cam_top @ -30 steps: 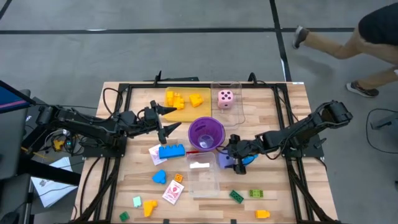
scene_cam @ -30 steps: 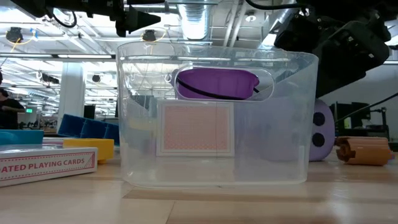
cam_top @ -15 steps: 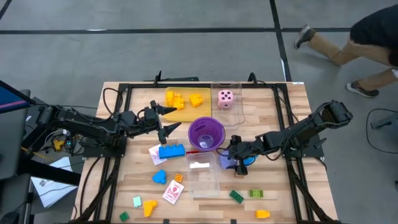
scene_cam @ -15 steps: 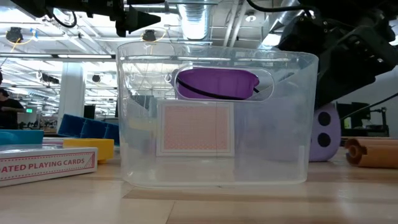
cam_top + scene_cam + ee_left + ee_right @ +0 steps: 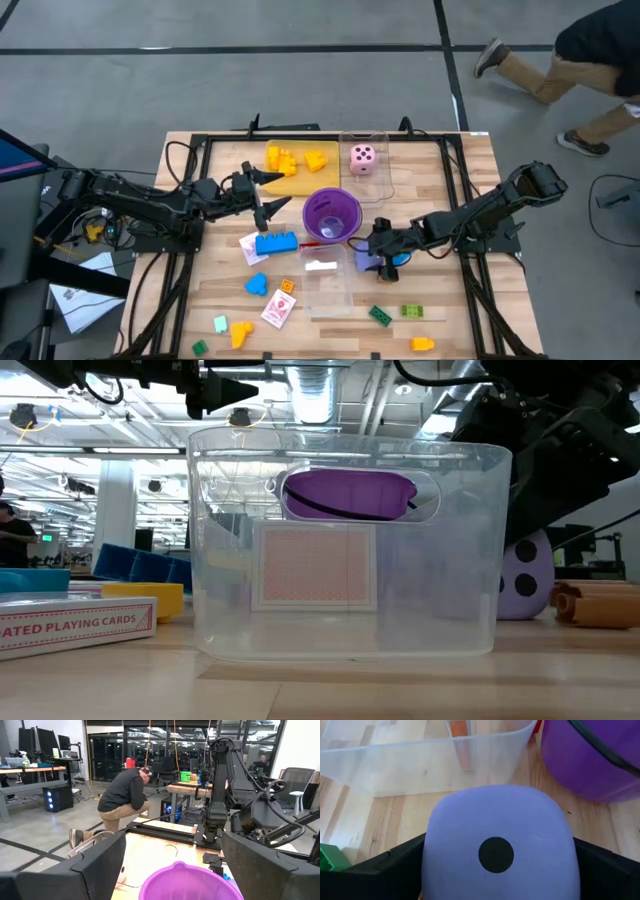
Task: Pick & Place Toys
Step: Put the purple dice into the top transparent bin
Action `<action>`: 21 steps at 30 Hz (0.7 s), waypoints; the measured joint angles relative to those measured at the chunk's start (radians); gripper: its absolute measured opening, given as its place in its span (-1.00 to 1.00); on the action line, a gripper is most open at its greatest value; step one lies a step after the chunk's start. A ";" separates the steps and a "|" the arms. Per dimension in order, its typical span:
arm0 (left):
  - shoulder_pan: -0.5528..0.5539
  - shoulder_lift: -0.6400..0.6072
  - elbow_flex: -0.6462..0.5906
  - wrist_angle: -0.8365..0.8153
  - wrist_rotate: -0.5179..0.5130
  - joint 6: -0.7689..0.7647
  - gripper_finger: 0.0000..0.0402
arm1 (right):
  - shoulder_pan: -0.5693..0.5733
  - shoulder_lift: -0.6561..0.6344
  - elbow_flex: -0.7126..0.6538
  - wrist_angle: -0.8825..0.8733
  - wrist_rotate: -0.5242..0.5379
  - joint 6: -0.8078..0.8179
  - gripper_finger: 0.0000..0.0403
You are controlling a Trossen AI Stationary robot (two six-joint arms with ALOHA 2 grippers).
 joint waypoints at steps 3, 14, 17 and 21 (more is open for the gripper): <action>0.000 0.000 0.000 0.000 0.000 0.000 0.61 | 0.006 0.000 0.000 -0.002 0.022 0.023 0.91; 0.000 0.000 0.000 0.000 0.000 0.000 0.61 | 0.047 -0.077 -0.002 -0.075 0.056 0.080 0.77; 0.000 0.000 0.000 0.000 0.000 0.000 0.61 | 0.063 -0.147 0.000 -0.174 0.078 0.106 0.79; 0.000 0.000 0.000 0.001 0.000 0.000 0.61 | 0.082 -0.262 0.017 -0.265 0.126 0.133 0.78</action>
